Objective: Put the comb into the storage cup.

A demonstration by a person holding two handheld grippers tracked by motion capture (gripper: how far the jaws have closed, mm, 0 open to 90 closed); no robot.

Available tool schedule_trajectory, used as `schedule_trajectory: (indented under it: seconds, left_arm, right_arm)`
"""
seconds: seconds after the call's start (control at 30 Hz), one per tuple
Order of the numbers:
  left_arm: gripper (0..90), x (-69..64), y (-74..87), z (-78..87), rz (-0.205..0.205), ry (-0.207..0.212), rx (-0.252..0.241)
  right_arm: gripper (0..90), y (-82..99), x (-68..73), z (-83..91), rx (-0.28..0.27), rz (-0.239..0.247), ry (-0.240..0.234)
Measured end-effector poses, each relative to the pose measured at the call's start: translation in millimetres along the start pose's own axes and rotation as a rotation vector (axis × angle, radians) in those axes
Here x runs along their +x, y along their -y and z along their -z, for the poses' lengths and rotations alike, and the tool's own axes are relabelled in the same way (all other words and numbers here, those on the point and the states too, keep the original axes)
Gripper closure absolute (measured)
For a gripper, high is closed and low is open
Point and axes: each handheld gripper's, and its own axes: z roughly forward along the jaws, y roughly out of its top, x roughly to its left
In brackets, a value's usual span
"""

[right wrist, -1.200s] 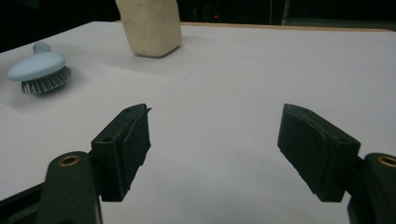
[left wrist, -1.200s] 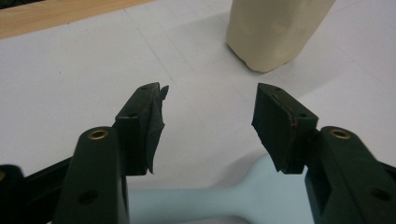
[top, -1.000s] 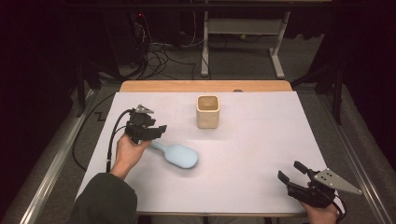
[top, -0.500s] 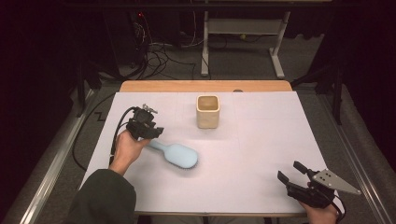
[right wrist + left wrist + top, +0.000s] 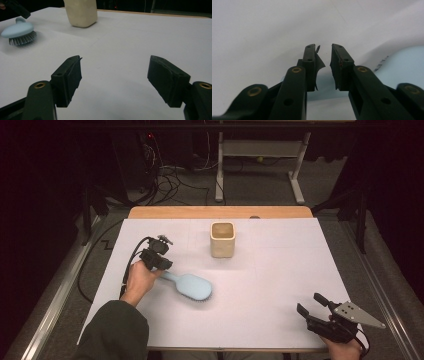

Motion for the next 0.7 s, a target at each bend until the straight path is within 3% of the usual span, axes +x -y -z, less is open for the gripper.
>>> schedule_trajectory:
  seconds: [0.3, 0.7]
  left_arm:
    - [83.3, 2.7, 0.7, -8.7, -0.01, -0.011, 0.054]
    - [88.9, 2.8, 2.5, -9.6, -0.015, -0.001, 0.076]
  right_arm:
    - [28.2, 0.0, -0.1, -0.1, 0.0, 0.0, -0.001]
    - [28.2, 0.0, -0.3, 0.2, 0.0, -0.004, -0.003]
